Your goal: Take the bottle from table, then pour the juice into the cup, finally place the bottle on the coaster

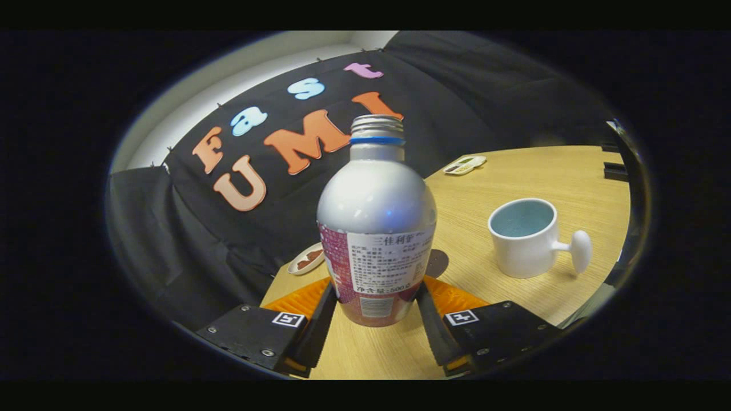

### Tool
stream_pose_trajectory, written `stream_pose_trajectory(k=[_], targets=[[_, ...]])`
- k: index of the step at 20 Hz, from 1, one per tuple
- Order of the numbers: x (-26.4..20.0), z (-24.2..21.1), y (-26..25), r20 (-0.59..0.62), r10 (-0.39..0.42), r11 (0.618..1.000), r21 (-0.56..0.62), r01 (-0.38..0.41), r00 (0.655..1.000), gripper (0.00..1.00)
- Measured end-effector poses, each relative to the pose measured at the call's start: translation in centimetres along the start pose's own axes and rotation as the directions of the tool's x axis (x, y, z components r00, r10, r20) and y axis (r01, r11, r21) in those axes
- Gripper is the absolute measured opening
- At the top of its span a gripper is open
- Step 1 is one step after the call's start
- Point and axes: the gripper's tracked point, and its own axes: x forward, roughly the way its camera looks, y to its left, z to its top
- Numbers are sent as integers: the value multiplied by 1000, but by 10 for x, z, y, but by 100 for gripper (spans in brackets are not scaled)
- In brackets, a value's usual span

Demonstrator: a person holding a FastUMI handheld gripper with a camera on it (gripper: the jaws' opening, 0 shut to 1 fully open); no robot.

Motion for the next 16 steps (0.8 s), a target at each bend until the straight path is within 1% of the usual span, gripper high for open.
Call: stream_pose_trajectory(k=[3,6,10,14,16], targets=[[0,9,3,13,12,993,119,-14,1000,74],[5,9,7,9,14,975,219,-16,1000,74],[11,6,15,3,31,935,352,-30,1000,74],[15,4,19,-9,37,902,431,-30,999,74],[17,4,20,-12,41,872,489,-30,999,74]])
